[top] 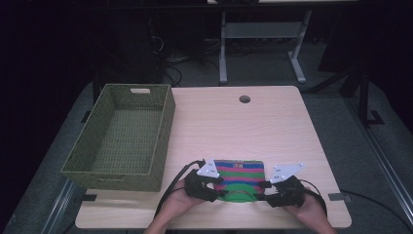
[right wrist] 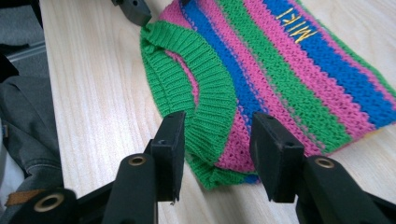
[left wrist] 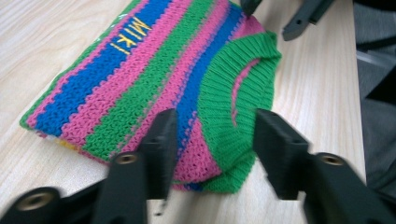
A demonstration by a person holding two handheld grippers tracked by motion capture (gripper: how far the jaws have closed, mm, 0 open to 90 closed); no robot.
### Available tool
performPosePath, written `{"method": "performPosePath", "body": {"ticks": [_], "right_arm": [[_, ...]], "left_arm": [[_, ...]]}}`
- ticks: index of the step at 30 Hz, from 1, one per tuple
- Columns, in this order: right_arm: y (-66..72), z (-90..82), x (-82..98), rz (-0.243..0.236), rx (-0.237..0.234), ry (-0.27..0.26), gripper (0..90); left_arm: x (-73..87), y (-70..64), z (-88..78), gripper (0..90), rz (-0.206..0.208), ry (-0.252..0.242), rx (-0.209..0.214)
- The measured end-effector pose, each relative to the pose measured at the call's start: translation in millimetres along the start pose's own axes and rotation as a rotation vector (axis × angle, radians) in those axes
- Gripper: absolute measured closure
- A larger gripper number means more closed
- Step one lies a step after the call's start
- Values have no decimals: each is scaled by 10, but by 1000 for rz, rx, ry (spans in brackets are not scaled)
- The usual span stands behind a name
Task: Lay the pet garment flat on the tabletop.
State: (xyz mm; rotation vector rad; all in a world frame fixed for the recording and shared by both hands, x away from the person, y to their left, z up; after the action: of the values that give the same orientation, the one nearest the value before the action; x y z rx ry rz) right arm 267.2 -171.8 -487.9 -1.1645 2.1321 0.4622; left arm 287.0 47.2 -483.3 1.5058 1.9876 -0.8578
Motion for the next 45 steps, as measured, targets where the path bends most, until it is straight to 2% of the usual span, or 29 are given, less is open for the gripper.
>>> {"method": "performPosePath", "body": {"ticks": [2, 7, 8, 10, 12, 18, 19, 24, 28, 36, 45], "right_arm": [[0, 26, 0, -8, -1, 12, 560], [3, 83, 11, -23, 5, 33, 585], [10, 92, 17, -29, 9, 40, 587], [16, 104, 23, -29, 11, 38, 594], [9, 109, 31, -29, 16, 31, 602], [32, 115, 42, -51, 45, 27, 631], [36, 114, 42, -55, 47, 28, 636], [45, 116, 39, -59, 60, 34, 662], [43, 116, 34, -50, 59, 37, 689], [35, 111, 27, -42, 57, 42, 753], [27, 108, 15, -25, 53, 37, 819]], "left_arm": [[10, 6, 4, 553, -2, 7, 15], [28, 14, 37, 547, -1, 29, 13], [43, 27, 55, 534, -9, 45, 15], [53, 42, 65, 504, -33, 38, 27], [51, 46, 65, 502, -39, 37, 30], [52, 17, 96, 493, 4, 66, 13], [51, 12, 102, 500, 14, 73, 4], [47, 11, 110, 549, 16, 78, -20], [46, 33, 115, 582, -10, 61, -23], [35, 9, 130, 637, 7, 78, -54], [33, 11, 142, 724, -13, 67, -37]]}}
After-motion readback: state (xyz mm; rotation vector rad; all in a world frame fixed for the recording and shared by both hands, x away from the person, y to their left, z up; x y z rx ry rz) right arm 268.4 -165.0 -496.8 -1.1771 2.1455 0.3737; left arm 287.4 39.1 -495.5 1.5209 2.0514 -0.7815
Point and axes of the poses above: each handheld gripper's, and its own axes: z roughly forward along the jaws, x roughly out of its underside, y roughly to its left, the point moved 5 cm from there along z, roughly forward along the jaws, and after that the axes turned 8 degrees about x, right-handed, at the moved point
